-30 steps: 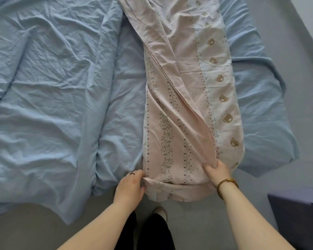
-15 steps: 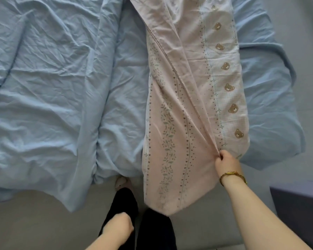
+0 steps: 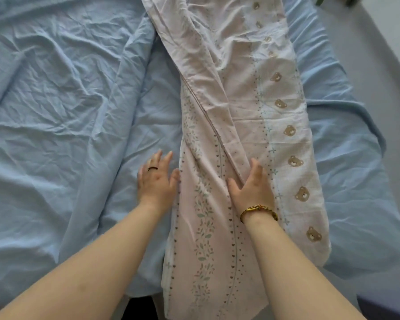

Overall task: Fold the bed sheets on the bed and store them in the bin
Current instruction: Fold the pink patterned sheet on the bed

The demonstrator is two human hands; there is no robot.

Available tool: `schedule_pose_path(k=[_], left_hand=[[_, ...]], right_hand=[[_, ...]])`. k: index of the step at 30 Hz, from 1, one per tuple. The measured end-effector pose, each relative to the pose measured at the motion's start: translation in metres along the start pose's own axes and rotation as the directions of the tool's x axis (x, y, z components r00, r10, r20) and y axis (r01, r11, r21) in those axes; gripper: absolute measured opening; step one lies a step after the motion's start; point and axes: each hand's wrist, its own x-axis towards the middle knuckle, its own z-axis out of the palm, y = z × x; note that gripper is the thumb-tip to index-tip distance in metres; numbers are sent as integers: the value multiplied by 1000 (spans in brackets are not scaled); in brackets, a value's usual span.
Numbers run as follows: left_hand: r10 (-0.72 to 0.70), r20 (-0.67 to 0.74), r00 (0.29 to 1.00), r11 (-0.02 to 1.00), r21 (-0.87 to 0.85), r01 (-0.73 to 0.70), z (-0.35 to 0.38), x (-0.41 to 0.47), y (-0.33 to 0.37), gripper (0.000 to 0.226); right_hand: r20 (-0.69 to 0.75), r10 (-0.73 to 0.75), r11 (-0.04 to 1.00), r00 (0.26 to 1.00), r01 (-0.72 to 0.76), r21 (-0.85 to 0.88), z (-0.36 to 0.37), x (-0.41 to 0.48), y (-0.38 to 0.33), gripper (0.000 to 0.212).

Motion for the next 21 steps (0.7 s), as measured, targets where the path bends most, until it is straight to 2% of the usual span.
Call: schedule_pose_path(k=[3,5,7,9,11,14,18,20,21], left_hand=[[9,-4,1000,990,144,-8,-1,63,-25,55],[40,-16,999,984,177,-37,2,88,-40,63],[100,-130,986,983,166,-78,14,107,-53,78],[184,-246,952,975,166,-145,26,118,-61,73],[245,-305,920,966,159,-205,31,127,-65,61],[270,-340,901,962,132,-238,32,133,-69,56],[257,-340,905,966,108,-234,32,133,-69,54],[259,-327,909,966,107,-237,32,134,-70,54],[265,-318,910,964,113,-241,32,136,-71,54]], right_hand=[[-42,-3,996,999,-1,-91,8,42,6,33],[-126,51,999,991,-53,-8,7,56,19,22],[-193,112,991,975,-96,91,10,67,28,18],[-235,100,992,967,-77,104,11,72,18,17],[-264,5,999,965,7,47,13,82,-7,28],[-294,-200,979,935,180,-95,15,124,-58,41],[-221,-432,855,874,320,-408,14,188,-121,30],[-273,-481,844,834,356,-400,-2,207,-137,29],[-362,-461,876,810,350,-333,-14,214,-139,31]])
